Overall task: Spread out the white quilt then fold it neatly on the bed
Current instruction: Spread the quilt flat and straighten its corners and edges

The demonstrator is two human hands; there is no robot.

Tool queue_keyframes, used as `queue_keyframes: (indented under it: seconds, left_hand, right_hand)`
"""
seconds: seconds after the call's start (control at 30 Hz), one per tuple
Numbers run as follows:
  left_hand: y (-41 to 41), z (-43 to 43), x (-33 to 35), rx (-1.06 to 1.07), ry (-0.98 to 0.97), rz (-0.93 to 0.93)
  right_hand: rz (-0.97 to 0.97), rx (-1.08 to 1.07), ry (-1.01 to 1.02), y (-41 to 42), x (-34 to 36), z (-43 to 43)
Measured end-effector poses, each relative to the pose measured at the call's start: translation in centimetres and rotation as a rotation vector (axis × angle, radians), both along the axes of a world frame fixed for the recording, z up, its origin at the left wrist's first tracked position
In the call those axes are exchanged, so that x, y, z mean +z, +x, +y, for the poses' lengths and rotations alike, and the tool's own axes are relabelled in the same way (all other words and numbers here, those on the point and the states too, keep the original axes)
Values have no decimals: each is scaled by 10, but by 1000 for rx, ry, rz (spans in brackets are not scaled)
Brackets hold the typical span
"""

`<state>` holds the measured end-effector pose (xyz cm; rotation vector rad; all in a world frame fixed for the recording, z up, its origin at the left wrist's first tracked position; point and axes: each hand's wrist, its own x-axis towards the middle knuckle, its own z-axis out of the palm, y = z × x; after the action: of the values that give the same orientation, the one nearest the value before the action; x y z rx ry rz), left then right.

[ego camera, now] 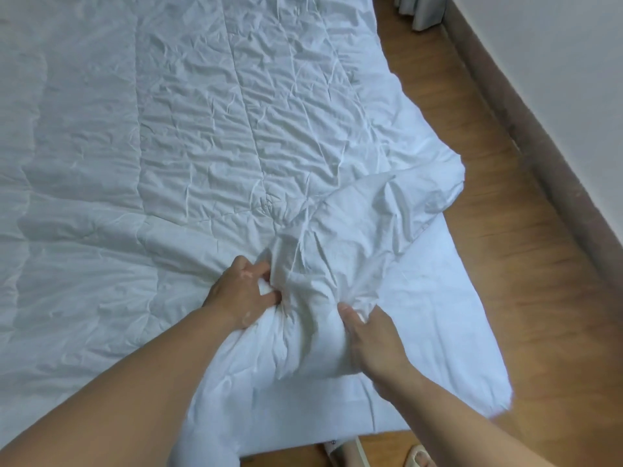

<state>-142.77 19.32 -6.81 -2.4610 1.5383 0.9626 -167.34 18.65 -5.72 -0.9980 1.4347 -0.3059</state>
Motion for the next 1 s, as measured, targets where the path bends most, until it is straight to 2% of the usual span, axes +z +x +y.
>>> queue_keyframes:
  seconds: [0.1,0.2,0.33,0.4,0.47,0.53,0.6,0.7,0.8,0.9,0.93,1.0]
  left_hand:
    - [-42,26,10,-23,21,70]
    - [-108,53,16,-203,96,143]
    - [-214,91,12,-506,353,244]
    - [-256,108,7,-578,478,258]
    - [-288,121,2,-541,514,289]
    - [-312,132,0,-431,422,367]
    - [-333,140,5,-374,306,479]
    - [-366,152,19,-410,223,563]
    - [-392,164,29,-260,148,548]
    - [-399,167,35,-37,4,500]
    - [-396,165,39,-4,-36,493]
    - [-382,160,55,5,-59,526]
  right_hand:
    - [100,129,71,-79,26,15]
    - [313,284,195,-176,48,22]
    - [775,429,176,-313,51,24]
    - [645,177,163,-349,57,32]
    - [552,204,119,-353,60,44]
    - [416,198,107,-348,48,58]
    - [244,31,112,-340,33,71]
    - [36,-272,254,-324,28,82]
    - [-131,-432,401,-302,41,89]
    - [-266,-440,477,-284,73,96]
    - [-282,-391,456,-281,83,99]
    - [-250,-195,287,-281,102,105]
